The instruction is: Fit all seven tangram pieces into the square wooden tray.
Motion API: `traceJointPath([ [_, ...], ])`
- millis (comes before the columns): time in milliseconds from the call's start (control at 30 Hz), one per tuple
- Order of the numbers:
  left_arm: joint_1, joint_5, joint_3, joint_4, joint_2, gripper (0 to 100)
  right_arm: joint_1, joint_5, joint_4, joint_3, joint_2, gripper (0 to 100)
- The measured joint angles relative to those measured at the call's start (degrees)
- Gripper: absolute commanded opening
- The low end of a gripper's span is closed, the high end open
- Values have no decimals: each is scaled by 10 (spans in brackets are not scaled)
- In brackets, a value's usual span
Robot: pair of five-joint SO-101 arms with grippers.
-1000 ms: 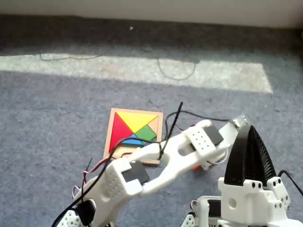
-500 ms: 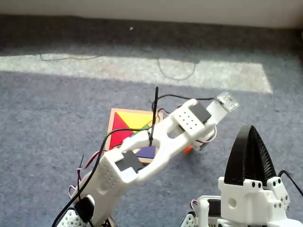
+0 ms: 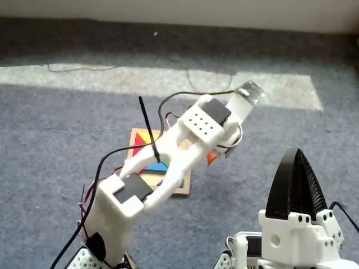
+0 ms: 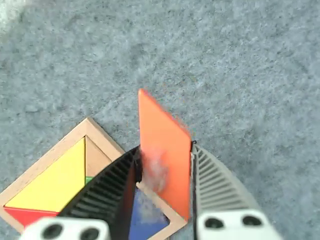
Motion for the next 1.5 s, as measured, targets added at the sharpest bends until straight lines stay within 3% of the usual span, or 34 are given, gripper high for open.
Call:
traceJointPath([
  [367,-65,0,0,105,-135,5,0,28,0,0,0,4],
  [567,-106,-45,9,151,-199,5,20,33,0,3,0,4],
  [767,-105,-53,118,155,-307,5,90,33,-47,87,0,7],
  [900,-119,-113,224,152,-371,5,98,53,-98,175,0,7],
  [1100,-186,-222,420,61,-453,5,98,130,-151,289,0,7],
  [1367,-198,-391,643,-62,-519,5,-40,189,-164,407,5,7],
  [1500,-199,-457,721,-127,-533,5,-60,192,-223,472,6,7],
])
